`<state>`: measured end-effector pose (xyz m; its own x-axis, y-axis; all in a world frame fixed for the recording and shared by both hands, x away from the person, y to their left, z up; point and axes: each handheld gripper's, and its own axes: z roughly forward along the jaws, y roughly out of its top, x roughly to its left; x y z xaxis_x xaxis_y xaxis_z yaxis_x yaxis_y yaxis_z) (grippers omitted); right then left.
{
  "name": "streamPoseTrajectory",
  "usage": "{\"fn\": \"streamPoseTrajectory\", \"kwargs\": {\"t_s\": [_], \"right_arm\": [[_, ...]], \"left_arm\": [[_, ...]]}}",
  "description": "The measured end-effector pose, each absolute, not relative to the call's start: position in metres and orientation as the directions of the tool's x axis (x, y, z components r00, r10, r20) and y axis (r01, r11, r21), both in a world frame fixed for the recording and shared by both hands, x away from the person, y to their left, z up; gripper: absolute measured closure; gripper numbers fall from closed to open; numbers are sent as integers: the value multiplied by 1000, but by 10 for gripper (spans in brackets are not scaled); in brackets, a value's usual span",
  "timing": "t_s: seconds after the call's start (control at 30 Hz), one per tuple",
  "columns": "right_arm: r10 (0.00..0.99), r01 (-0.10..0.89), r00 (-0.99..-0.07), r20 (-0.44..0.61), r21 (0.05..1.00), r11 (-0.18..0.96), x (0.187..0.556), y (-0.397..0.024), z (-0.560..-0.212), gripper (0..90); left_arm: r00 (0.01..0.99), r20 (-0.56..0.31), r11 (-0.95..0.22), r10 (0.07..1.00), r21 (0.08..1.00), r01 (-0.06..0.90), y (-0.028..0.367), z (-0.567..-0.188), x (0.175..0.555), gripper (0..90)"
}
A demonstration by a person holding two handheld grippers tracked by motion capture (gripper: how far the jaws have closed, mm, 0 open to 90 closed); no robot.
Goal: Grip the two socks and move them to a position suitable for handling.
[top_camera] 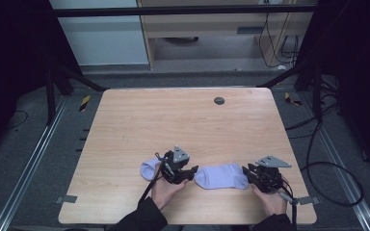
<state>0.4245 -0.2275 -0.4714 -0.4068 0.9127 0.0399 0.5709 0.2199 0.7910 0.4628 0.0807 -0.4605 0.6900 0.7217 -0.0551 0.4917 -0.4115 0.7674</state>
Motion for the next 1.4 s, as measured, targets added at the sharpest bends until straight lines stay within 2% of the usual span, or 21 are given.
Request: {"fn": "streamPoseTrajectory", "kwargs": {"t_s": [0.2,0.47,0.53,0.93,1.2,1.4], "right_arm": [[901,540,-433,25,807,237,426,-221,-465,657],[872,508,-488,35,824,251,431,-205,-455,606],[861,510,-504,72,829,229,433,-201,-452,597],[822,472,-567,54,839,270,449,-164,-439,549],[785,449,-618,53,843,296,461,-125,-435,564],[754,442,-654,58,838,319,466,-101,-436,583]], "left_arm": [[680,-56,-391,731,783,484,108,-446,465,440],[639,-52,-343,767,810,476,156,-430,457,408],[623,-39,-342,781,808,479,168,-431,454,404],[499,-52,-263,865,799,540,235,-448,448,395],[461,-58,-251,886,776,579,251,-463,444,404],[453,-67,-249,889,759,602,253,-471,444,446]]}}
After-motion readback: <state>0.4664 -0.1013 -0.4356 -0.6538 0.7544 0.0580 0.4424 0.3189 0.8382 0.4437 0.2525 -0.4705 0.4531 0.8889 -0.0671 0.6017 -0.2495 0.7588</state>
